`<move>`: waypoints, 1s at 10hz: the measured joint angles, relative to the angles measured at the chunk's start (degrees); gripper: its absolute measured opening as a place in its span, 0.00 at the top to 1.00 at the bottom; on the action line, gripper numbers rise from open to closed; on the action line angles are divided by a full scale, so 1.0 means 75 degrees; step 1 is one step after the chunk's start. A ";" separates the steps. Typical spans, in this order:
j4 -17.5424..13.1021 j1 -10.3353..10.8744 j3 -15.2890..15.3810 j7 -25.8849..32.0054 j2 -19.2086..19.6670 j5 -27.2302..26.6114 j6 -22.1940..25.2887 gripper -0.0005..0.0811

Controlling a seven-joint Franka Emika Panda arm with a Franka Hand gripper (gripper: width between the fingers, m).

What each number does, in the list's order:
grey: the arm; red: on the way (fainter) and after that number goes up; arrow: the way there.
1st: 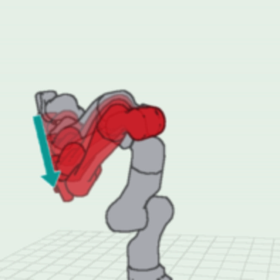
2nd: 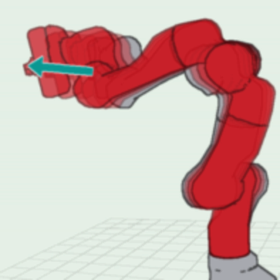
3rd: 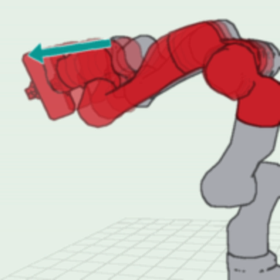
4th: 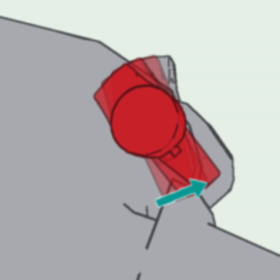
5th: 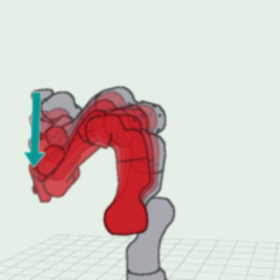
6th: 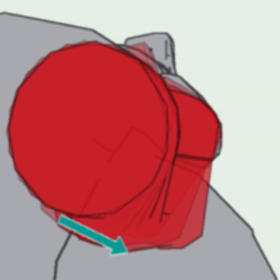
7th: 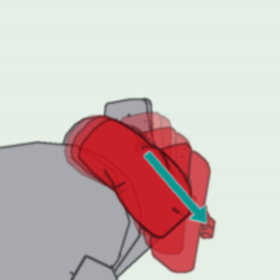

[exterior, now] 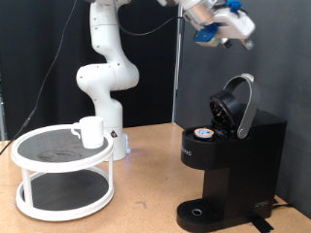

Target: Make a cup of coffee with the keurig machine

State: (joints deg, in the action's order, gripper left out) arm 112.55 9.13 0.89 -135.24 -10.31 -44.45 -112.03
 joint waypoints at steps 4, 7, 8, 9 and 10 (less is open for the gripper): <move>-0.0176 0.0149 0.0770 -0.0651 0.0432 0.0611 -0.0695 0.09; -0.0178 0.0169 0.1012 -0.0664 0.0633 0.0753 -0.0960 0.25; -0.0165 0.0169 0.1033 -0.0687 0.0641 0.0858 -0.0985 0.42; -0.0143 0.0168 0.1036 -0.0717 0.0642 0.0948 -0.0986 0.59; -0.0109 0.0168 0.1037 -0.0735 0.0644 0.1024 -0.0988 0.59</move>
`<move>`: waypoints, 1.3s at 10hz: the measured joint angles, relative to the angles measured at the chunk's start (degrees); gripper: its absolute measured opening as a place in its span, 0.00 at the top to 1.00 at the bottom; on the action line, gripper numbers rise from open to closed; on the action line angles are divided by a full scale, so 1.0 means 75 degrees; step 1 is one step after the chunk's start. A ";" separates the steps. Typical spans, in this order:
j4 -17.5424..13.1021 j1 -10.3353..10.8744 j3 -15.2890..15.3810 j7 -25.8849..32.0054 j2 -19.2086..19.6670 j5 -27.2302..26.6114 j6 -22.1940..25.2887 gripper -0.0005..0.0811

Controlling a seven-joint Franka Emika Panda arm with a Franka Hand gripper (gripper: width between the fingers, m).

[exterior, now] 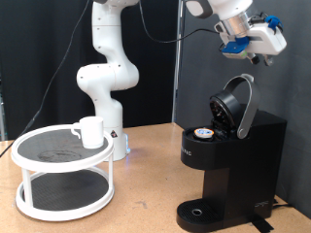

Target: Make a cup of coffee with the keurig machine

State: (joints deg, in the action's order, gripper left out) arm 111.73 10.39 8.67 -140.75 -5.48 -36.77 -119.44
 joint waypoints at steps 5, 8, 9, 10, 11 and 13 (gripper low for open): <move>0.0366 -0.0050 -0.0024 -0.0019 0.0005 0.0345 -0.0008 0.98; 0.0500 -0.0127 -0.0137 0.0179 -0.0071 0.0271 -0.0042 0.99; 0.0542 -0.0159 -0.0199 0.0304 -0.0127 0.0180 -0.0042 0.99; 0.0570 -0.0198 -0.0287 0.0434 -0.0184 0.0033 -0.0029 0.99; 0.0596 -0.0255 -0.0398 0.0596 -0.0258 -0.0091 0.0042 0.99; 0.0639 -0.0395 -0.0603 0.0811 -0.0364 -0.0102 0.0287 0.99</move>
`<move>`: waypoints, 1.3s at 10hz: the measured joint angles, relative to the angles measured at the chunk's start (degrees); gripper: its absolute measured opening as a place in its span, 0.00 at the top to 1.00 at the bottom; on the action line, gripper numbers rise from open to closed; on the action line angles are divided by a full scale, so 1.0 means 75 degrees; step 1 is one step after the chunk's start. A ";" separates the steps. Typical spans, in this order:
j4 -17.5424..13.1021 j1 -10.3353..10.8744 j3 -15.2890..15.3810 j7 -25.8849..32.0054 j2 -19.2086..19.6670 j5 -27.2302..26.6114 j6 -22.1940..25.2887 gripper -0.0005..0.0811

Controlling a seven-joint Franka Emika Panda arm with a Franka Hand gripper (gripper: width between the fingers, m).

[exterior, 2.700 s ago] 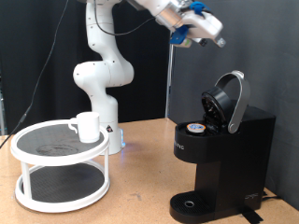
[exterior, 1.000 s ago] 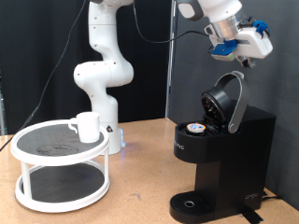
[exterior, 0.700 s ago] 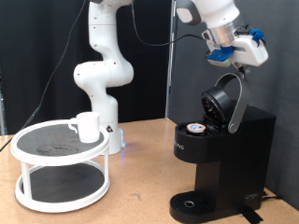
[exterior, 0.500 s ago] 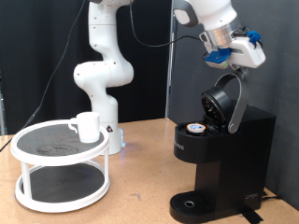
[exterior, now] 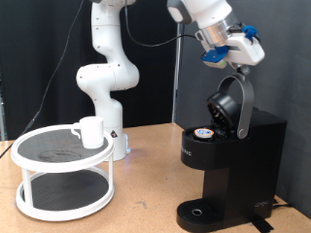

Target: Make a cup of coffee with the keurig machine

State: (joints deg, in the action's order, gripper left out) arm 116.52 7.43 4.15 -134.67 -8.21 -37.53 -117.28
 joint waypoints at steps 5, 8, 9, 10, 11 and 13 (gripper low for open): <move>0.0332 -0.0474 -0.0295 0.0239 -0.0165 0.0804 -0.0015 0.99; 0.0574 -0.0727 -0.0357 0.0259 -0.0179 0.1553 -0.0012 0.99; 0.0660 -0.0795 -0.0359 0.0203 -0.0158 0.1814 -0.0023 0.99; 0.0769 -0.0868 -0.0362 0.0113 -0.0115 0.2066 -0.0040 0.99; 0.0898 -0.0931 -0.0364 0.0045 -0.0065 0.2247 -0.0124 0.99; 0.1272 -0.1026 -0.0367 0.0035 0.0039 0.2465 -0.0435 0.99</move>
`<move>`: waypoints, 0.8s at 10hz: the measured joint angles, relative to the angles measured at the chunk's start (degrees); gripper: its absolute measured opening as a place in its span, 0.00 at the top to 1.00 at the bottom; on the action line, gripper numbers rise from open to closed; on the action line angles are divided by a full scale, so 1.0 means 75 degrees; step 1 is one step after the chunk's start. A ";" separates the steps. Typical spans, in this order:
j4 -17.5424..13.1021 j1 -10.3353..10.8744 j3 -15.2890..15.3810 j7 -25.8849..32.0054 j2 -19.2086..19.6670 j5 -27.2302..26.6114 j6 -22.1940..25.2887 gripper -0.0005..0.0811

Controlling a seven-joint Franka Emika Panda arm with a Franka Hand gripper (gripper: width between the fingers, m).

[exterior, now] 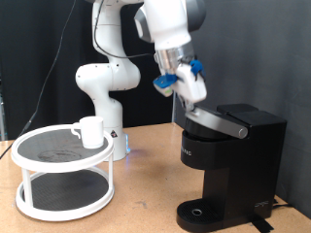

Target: Make a cup of coffee with the keurig machine

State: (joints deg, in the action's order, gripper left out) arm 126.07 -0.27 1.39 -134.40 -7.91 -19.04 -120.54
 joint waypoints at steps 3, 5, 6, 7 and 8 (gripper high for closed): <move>0.0543 -0.0040 -0.0002 0.0042 0.0197 0.0011 -0.0682 0.99; 0.0615 -0.0044 -0.0004 0.0049 0.0233 -0.0004 -0.0870 0.99; 0.0621 -0.0046 -0.0007 0.0070 0.0232 -0.0035 -0.0883 0.99; 0.0629 -0.0049 -0.0013 0.0125 0.0229 -0.0074 -0.0889 0.99; 0.0638 -0.0053 -0.0020 0.0207 0.0225 -0.0123 -0.0897 0.99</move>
State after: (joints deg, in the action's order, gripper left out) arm 130.85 -0.66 1.25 -132.85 -6.22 -19.96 -127.27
